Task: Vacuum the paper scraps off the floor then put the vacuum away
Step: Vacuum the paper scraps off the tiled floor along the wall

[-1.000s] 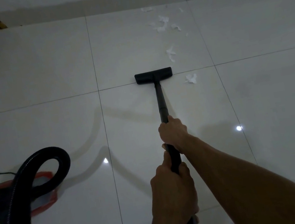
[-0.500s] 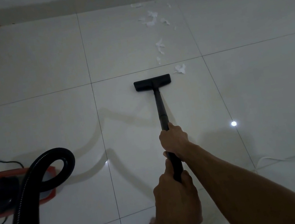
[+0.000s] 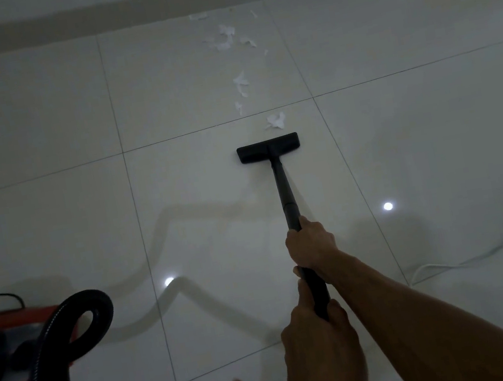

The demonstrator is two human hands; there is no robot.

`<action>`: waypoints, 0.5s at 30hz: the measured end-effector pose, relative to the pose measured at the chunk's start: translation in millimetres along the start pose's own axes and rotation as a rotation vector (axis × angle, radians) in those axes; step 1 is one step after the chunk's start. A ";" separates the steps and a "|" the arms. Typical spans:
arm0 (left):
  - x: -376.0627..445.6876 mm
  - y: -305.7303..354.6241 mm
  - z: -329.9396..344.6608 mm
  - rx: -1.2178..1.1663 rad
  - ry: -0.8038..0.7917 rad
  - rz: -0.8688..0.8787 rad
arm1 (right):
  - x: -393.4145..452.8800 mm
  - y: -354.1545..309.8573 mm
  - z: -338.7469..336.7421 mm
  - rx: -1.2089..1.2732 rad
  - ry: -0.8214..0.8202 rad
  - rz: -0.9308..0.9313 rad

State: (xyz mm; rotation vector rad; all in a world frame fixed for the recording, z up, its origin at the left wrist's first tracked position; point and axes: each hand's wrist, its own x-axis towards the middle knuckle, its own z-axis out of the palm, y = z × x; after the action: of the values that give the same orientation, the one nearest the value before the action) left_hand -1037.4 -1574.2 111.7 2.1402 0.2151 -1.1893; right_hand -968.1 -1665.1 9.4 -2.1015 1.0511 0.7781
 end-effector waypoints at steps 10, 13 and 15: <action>28.2 39.3 12.0 0.014 0.100 0.011 | 30.6 -14.5 -41.4 0.040 -0.045 -0.089; 37.6 50.5 12.5 0.013 0.162 0.036 | 44.6 -23.2 -50.9 0.094 -0.053 -0.076; 43.4 56.4 12.2 -0.019 0.208 0.039 | 55.4 -27.0 -57.4 0.088 -0.062 -0.113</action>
State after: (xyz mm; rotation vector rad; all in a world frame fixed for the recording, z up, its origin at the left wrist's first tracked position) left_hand -996.2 -1632.1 99.2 2.2406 0.2744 -0.9382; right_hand -905.4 -1721.3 11.2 -2.0304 0.9085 0.7236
